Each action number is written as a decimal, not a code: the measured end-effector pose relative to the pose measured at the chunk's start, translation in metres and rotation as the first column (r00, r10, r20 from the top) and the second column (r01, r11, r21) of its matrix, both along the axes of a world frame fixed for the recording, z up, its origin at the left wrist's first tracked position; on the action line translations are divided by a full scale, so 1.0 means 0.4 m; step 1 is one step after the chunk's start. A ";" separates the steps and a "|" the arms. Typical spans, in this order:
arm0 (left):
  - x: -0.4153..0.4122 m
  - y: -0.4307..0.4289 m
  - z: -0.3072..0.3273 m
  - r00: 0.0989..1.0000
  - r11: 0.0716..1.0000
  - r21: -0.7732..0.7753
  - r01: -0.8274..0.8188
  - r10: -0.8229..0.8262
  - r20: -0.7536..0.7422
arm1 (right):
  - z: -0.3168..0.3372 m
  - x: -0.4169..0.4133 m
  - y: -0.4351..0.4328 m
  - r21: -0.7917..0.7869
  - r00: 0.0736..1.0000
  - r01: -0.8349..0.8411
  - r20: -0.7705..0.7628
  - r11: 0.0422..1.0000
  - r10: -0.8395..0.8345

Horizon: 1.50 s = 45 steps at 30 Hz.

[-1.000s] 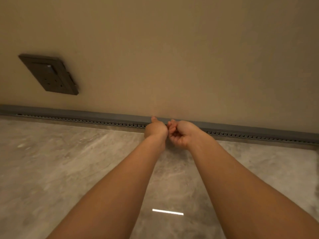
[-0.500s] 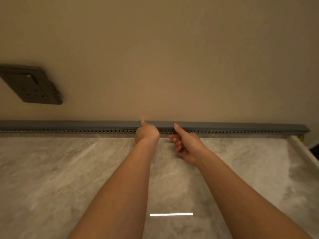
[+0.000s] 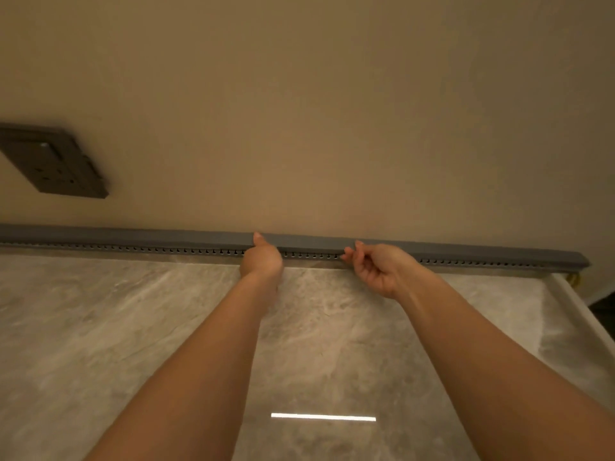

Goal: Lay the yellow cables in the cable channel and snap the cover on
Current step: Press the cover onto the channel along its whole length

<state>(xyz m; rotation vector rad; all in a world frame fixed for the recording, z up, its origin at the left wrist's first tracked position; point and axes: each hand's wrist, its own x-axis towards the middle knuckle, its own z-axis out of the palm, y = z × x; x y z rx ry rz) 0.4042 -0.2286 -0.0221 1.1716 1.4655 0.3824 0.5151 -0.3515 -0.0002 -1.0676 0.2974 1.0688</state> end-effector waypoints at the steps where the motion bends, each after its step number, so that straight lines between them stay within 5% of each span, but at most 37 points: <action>1: -0.002 0.000 0.001 1.000 1.000 0.000 -0.012 0.012 -0.012 | -0.002 -0.003 0.001 0.003 1.000 0.003 0.019 1.000 -0.003; 14: 0.094 -0.150 0.013 0.997 0.984 0.157 0.081 -0.078 -0.023 | -0.016 0.018 0.005 -0.032 0.987 -0.130 0.089 0.991 0.133; 23: 0.174 -0.203 0.024 0.989 0.995 -0.097 -0.033 0.046 0.139 | -0.007 0.022 -0.001 -0.018 0.990 -0.141 -0.004 0.990 0.141; 45: 0.176 -0.227 0.074 0.994 0.984 -0.169 0.061 -0.045 0.098 | -0.043 0.116 -0.176 -0.056 0.966 -0.218 0.130 0.974 0.224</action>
